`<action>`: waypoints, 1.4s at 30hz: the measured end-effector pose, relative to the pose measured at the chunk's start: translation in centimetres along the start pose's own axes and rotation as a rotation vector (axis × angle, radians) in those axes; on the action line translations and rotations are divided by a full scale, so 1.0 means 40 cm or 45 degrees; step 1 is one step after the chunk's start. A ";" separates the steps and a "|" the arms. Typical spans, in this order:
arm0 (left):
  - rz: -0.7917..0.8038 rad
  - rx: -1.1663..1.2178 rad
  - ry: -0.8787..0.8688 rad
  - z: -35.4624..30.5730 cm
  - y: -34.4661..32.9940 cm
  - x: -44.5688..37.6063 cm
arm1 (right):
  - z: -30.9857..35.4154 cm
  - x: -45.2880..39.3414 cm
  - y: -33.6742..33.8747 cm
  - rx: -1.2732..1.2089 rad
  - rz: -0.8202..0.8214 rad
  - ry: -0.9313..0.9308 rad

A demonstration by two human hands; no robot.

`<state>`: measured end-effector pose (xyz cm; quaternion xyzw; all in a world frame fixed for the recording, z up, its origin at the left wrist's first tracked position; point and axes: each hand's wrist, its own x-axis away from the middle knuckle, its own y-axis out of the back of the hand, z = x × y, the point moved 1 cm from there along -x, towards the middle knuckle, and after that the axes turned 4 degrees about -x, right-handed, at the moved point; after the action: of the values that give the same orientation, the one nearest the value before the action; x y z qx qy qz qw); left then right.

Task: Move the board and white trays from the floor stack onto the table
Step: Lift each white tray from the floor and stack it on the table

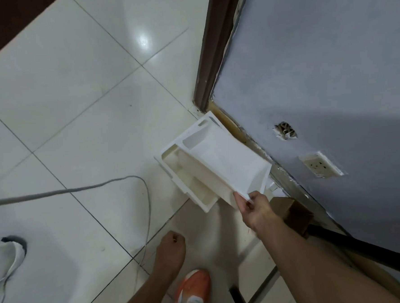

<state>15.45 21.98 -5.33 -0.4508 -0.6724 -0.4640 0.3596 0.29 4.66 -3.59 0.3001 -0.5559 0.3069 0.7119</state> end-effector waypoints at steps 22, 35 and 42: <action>-0.633 0.456 -0.348 -0.438 0.431 0.799 | 0.158 0.924 0.218 0.424 0.296 0.506; -0.277 0.108 -0.606 -0.313 0.520 1.286 | 0.229 1.318 0.701 0.448 0.481 0.720; -0.069 -0.329 -0.659 -0.270 0.371 1.524 | 0.303 1.429 0.969 0.246 0.467 0.872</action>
<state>9.69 30.76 57.46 -0.5782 -0.6889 -0.4248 0.1032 -25.89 25.73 57.95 0.1417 -0.2993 0.5621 0.7578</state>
